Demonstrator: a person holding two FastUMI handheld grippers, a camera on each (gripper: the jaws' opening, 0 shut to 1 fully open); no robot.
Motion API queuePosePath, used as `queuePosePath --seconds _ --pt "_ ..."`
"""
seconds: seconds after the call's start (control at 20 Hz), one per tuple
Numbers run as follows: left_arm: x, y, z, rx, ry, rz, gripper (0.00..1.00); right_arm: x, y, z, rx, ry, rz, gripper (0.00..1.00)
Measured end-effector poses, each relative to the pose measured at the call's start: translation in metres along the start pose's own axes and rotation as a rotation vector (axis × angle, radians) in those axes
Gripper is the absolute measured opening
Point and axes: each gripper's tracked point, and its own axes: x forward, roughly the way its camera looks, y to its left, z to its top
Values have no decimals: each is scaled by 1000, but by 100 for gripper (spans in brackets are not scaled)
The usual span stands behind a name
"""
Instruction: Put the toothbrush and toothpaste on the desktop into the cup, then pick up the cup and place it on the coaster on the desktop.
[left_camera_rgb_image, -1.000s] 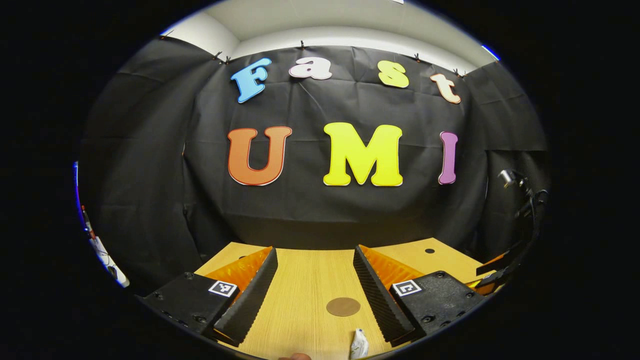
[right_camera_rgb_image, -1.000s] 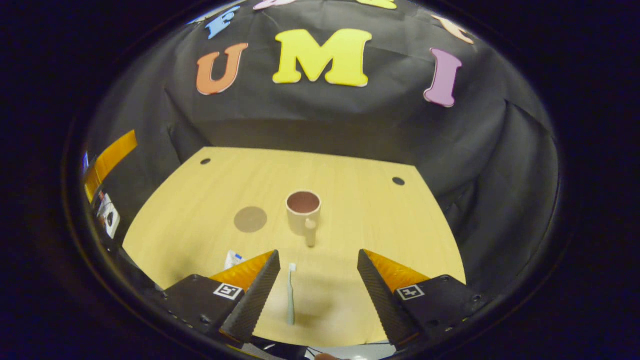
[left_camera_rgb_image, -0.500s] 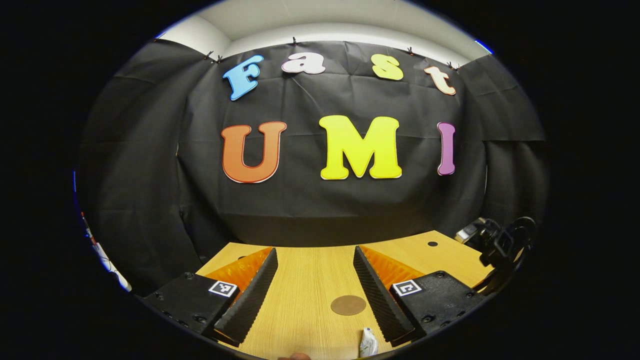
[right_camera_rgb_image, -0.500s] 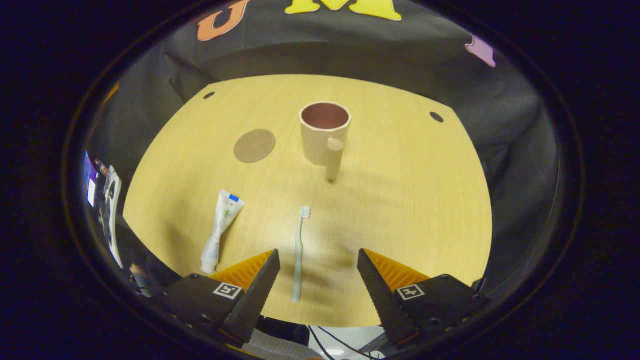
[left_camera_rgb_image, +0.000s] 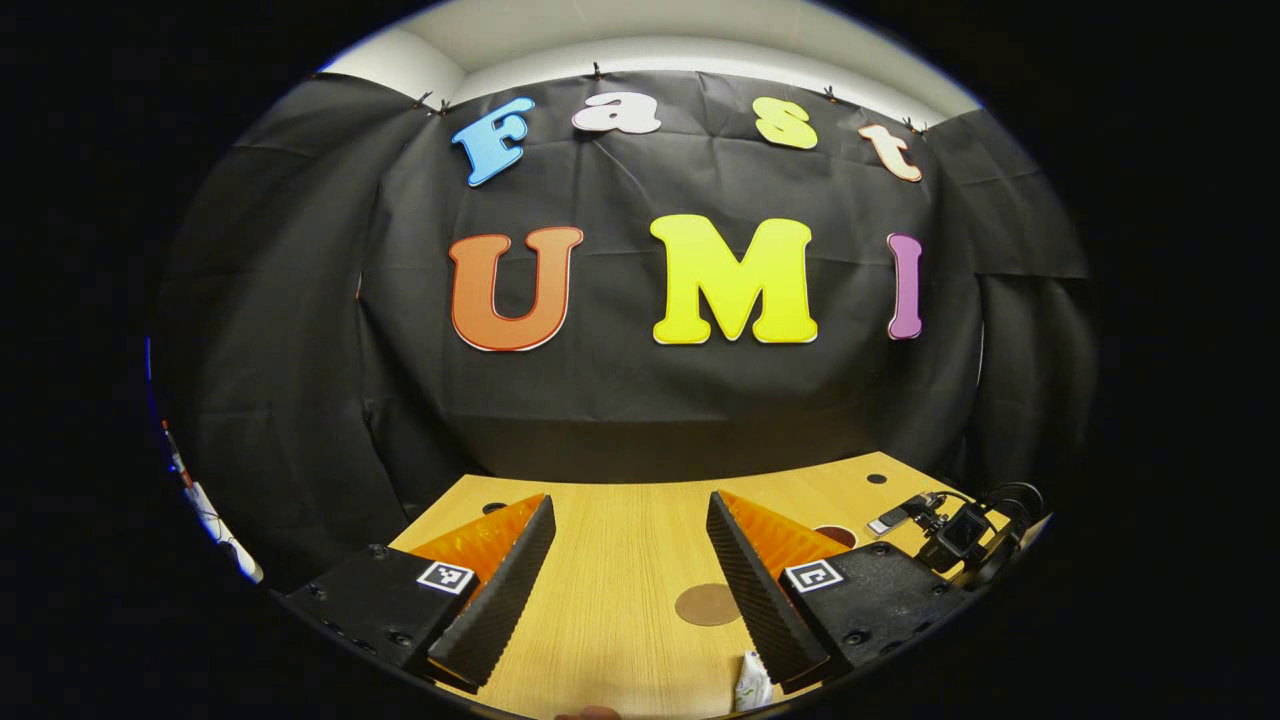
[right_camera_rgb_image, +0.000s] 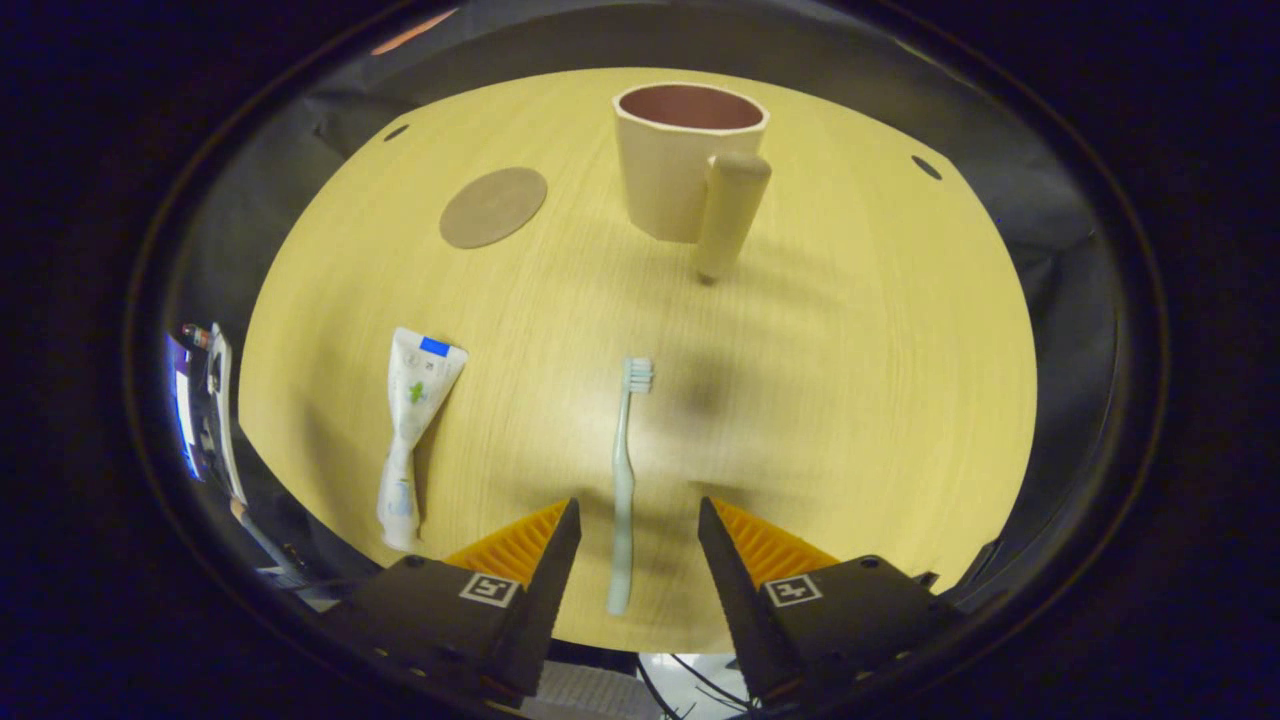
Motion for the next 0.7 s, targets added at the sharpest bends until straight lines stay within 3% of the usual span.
queuePosePath --seconds 0.05,0.2,0.25,0.4,0.5,0.6,0.7 --pt "0 1 -2 -4 5 2 97 2 1 0 2 5 -1 66" --pt "-1 5 -6 -11 14 8 97 8 3 -1 6 13 -16 67" --pt "-2 7 -7 -9 18 11 97 10 5 -1 12 20 -11 58" --pt "-5 11 -9 -9 21 21 100 16 4 -5 31 37 -21 51" --pt "-6 13 -12 -10 27 24 97 18 5 -8 49 48 -19 36" --pt "-7 14 -13 -11 31 25 97 18 5 -4 61 31 -22 34" --pt "-7 15 -14 -12 34 26 97 18 5 -3 76 37 -28 12"
